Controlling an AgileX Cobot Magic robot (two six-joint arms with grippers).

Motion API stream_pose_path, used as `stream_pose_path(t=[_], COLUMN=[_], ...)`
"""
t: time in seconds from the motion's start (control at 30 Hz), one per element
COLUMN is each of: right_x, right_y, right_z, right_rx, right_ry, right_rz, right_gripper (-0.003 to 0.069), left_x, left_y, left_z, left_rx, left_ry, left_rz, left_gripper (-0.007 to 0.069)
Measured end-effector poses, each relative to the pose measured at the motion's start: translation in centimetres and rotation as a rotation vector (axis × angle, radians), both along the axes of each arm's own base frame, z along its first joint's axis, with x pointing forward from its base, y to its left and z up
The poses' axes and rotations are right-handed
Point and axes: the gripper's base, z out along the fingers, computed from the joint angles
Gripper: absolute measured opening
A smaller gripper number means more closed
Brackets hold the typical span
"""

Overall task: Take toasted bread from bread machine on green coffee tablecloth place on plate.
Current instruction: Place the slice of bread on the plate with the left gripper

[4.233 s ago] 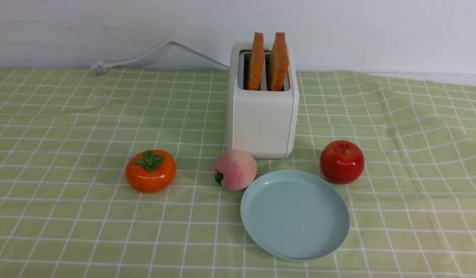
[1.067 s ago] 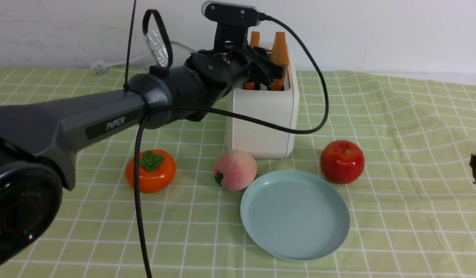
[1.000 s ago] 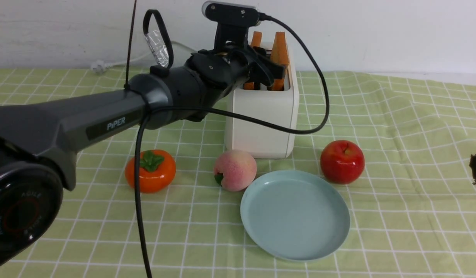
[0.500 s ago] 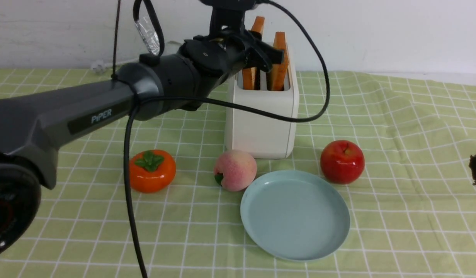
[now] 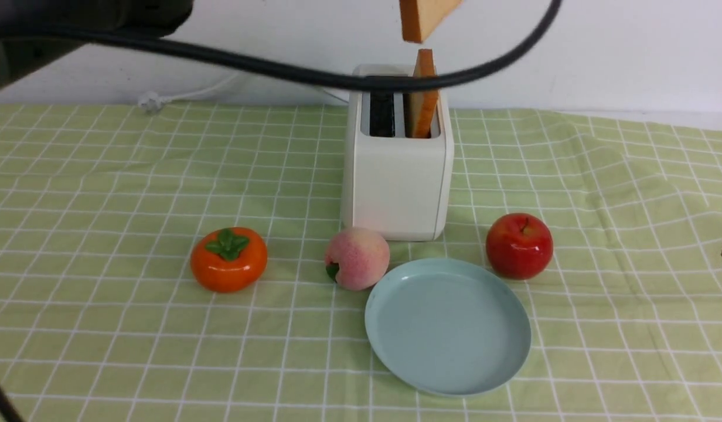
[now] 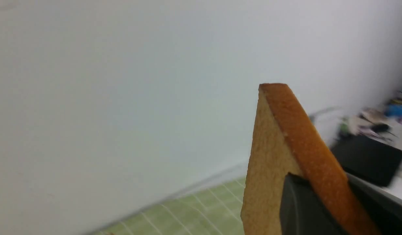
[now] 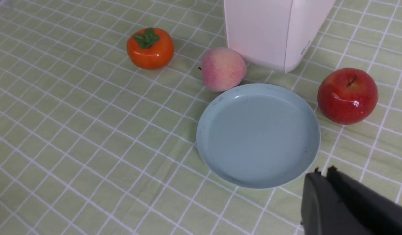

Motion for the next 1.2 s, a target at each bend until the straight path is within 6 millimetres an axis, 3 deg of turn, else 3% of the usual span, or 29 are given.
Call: stream_pose_path(t=[0.1,0.13,0.2,0.27,0.33,0.5,0.53,0.6,0.83,1.0,1.2], right_x=[-1.4,-1.5,-2.8,-3.4,-4.6,-6.6,-6.7,-7.5,-8.0,-8.0,-8.0], right_y=[0.1,0.1,0.2,0.2,0.3,0.4,0.4,0.4,0.4,0.4,0.4], right_z=[0.3,0.3,0.6,0.6,0.6,0.4,0.4,0.4,0.4,0.4,0.4], right_rx=[-0.006,-0.006,-0.011,-0.007,0.005,-0.009,-0.010,-0.018,-0.027,-0.028,-0.028], right_ry=[-0.019,-0.023,-0.038,-0.037,-0.014,0.009,0.009,0.002,-0.002,0.004,0.004], right_rz=[0.018,0.020,0.035,0.039,0.048,0.077,0.078,0.087,0.093,0.097,0.097], right_gripper=[0.0013,0.0012,0.0004,0.0003,0.0003,0.0003,0.0003,0.0003,0.0003,0.0003,0.0003], left_x=[-2.8,-2.8,-4.7,-5.1,-5.3,-3.6,-3.5,-2.2,0.2,1.5,1.9], left_y=[0.1,0.1,0.3,0.4,0.4,-0.7,-0.8,-1.9,-4.4,-4.6,-4.8], left_z=[-1.5,-1.6,-3.4,-4.2,-6.4,-11.1,-11.3,-13.7,-19.5,-21.3,-21.4], left_rx=[0.035,0.043,0.093,0.122,0.154,0.167,0.160,0.136,0.127,0.108,0.073], left_ry=[0.158,0.154,0.358,0.424,0.590,0.766,0.775,0.843,0.916,0.906,0.899], left_rz=[-0.151,-0.150,-0.236,-0.247,-0.244,-0.227,-0.228,-0.240,-0.200,-0.116,-0.082], left_gripper=[0.0112,0.0112,0.0112,0.0112,0.0112,0.0112,0.0112,0.0112,0.0112,0.0112,0.0112])
